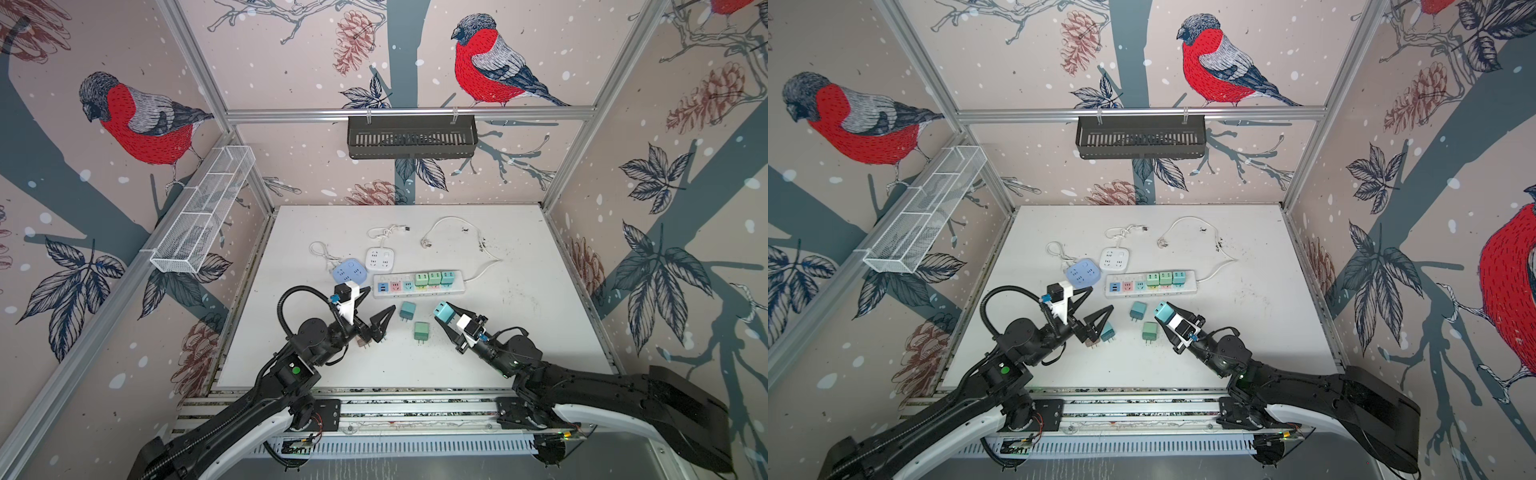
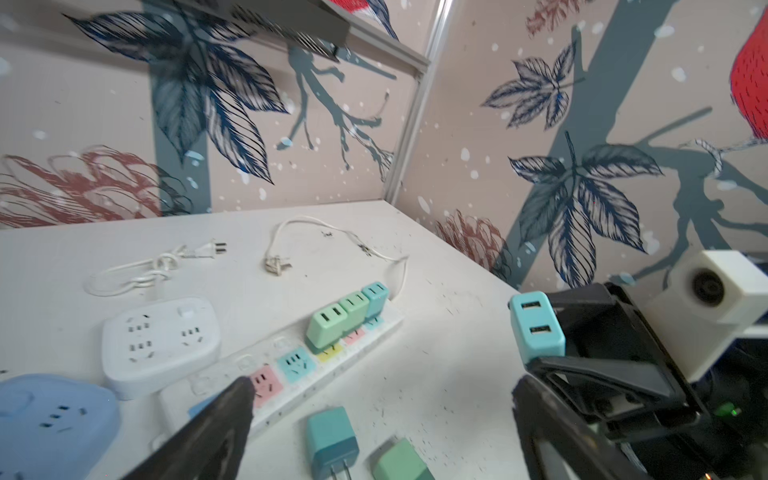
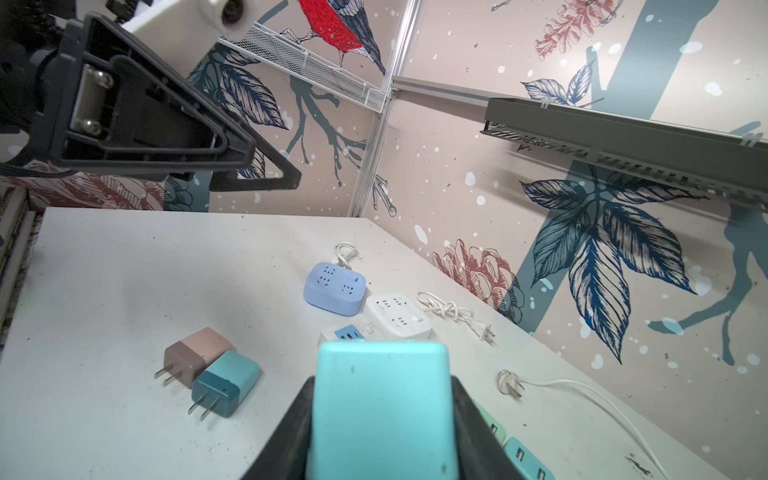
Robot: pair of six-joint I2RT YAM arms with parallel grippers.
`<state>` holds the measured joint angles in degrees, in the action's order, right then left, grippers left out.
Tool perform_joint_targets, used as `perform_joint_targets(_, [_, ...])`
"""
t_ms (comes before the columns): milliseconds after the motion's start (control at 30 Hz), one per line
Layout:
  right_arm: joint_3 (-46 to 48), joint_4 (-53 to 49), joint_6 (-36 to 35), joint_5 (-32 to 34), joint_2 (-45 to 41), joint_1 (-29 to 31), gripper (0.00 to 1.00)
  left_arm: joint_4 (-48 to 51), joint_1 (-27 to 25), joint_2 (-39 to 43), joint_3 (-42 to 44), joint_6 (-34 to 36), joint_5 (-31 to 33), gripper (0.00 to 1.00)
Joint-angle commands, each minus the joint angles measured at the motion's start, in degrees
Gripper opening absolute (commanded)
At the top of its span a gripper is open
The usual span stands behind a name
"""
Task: Insert the plug
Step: 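Lift the teal plug toward the left gripper while left reaches to meet it, then close the left gripper on the teal plug held by the right gripper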
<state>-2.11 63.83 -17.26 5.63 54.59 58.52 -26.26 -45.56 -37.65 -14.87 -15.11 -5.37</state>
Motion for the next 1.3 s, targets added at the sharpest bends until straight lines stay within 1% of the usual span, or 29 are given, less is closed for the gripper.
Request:
perform_joint_targets(0, [1.09, 3.99, -2.77, -3.57, 1.02, -0.24, 0.05, -0.28, -4.33, -4.8, -3.43, 3.06, 1.34, 0.95])
perform_joint_targets(100, [1.85, 6.65, -3.99, -5.01, 3.03, -0.65, 0.05, -0.58, -7.23, -9.38, -6.09, 3.6, 0.89, 0.94])
perform_joint_targets(267, [1.39, 7.8, -3.96, -4.9, 5.66, -0.63, 0.04, -0.44, -9.53, -14.77, -9.04, 3.84, -2.1, 0.93])
perform_joint_targets(500, [0.71, 7.88, -4.35, -5.93, 6.69, -0.45, 0.04, -2.66, -9.77, -19.63, -10.29, 2.57, -4.81, 0.92])
perform_joint_targets(633, [0.88, 10.38, -4.32, -6.97, 7.3, -0.36, 0.04, -2.66, -9.81, -23.43, -12.11, 2.19, -5.86, 0.92])
perform_joint_targets(800, [0.33, 10.97, -3.71, -7.57, 8.43, 0.18, 0.04, -2.57, -10.24, -28.68, -14.73, 1.69, -8.58, 0.88])
perform_joint_targets(933, [0.63, 12.93, -3.87, -6.18, 10.05, 0.4, 0.04, -2.41, -10.97, -30.97, -16.19, 1.31, -9.56, 0.81])
perform_joint_targets(1100, [0.63, 13.82, -4.58, -5.28, 10.18, 0.46, 0.04, -3.4, -11.55, -32.47, -17.0, 0.93, -10.61, 0.69])
perform_joint_targets(1267, [0.46, 15.94, -4.28, -5.01, 11.82, 0.54, 0.04, -2.97, -11.74, -33.95, -18.09, 0.79, -11.97, 0.51])
